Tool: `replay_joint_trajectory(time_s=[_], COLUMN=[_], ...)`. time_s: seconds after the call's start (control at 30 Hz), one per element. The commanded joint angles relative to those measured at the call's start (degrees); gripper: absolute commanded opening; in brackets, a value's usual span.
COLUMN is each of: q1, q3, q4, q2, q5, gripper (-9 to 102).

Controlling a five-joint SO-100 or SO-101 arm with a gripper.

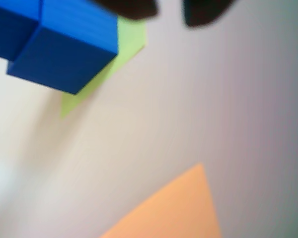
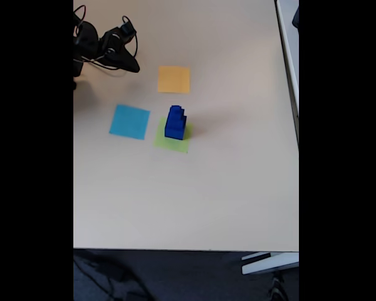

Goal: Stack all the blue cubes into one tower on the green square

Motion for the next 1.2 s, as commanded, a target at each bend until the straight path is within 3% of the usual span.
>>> replay_joint_trajectory(time_s=[0.0, 0.73, 1.17], q1=[0.18, -3.52, -3.34], q3=[0.44, 0.44, 0.35], q4=[3.25, 5.19, 5.19], q2=[1.41, 1.41, 1.41], q5=[0.79, -9.32, -9.05], gripper=[0, 0, 0])
